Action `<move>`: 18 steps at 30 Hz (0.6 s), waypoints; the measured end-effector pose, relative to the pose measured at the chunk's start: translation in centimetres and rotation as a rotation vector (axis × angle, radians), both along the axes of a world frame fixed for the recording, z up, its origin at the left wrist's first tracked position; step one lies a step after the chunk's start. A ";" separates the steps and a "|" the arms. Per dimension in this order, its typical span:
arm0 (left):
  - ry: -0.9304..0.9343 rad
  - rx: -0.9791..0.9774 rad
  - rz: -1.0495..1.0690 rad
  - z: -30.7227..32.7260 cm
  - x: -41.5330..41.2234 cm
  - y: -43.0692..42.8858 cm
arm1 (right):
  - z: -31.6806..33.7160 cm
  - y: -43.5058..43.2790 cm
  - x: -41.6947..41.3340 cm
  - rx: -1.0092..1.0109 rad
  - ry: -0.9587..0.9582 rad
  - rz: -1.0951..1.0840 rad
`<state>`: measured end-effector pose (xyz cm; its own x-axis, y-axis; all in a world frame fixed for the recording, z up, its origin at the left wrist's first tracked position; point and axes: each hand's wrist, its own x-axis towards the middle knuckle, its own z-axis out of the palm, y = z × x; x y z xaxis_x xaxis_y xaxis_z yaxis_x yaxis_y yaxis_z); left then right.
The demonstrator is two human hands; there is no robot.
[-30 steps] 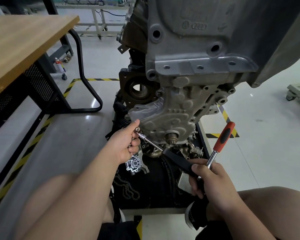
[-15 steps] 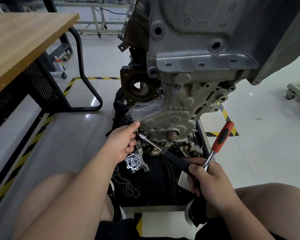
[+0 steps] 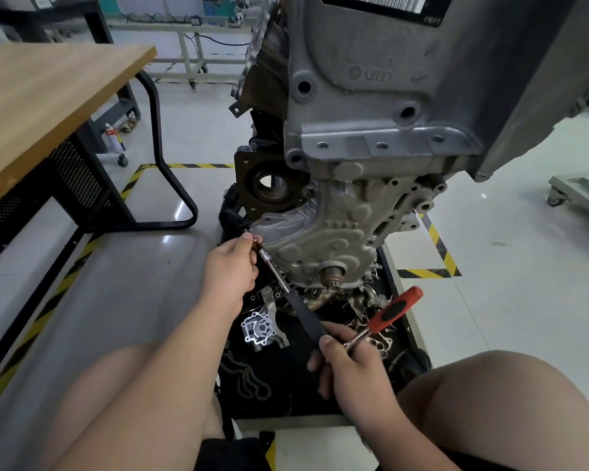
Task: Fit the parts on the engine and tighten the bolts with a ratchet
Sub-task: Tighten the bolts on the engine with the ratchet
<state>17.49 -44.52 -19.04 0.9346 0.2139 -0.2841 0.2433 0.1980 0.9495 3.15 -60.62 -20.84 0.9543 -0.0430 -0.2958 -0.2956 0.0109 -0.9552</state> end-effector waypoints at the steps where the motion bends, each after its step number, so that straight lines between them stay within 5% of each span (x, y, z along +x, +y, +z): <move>1: -0.024 0.023 -0.015 0.3 0.1 0.0 | -0.1 0.5 -0.1 0.023 0.005 -0.010; 18: -0.090 0.411 0.010 1.5 1.8 -0.3 | 0.9 5.9 -1.3 0.134 -0.022 0.071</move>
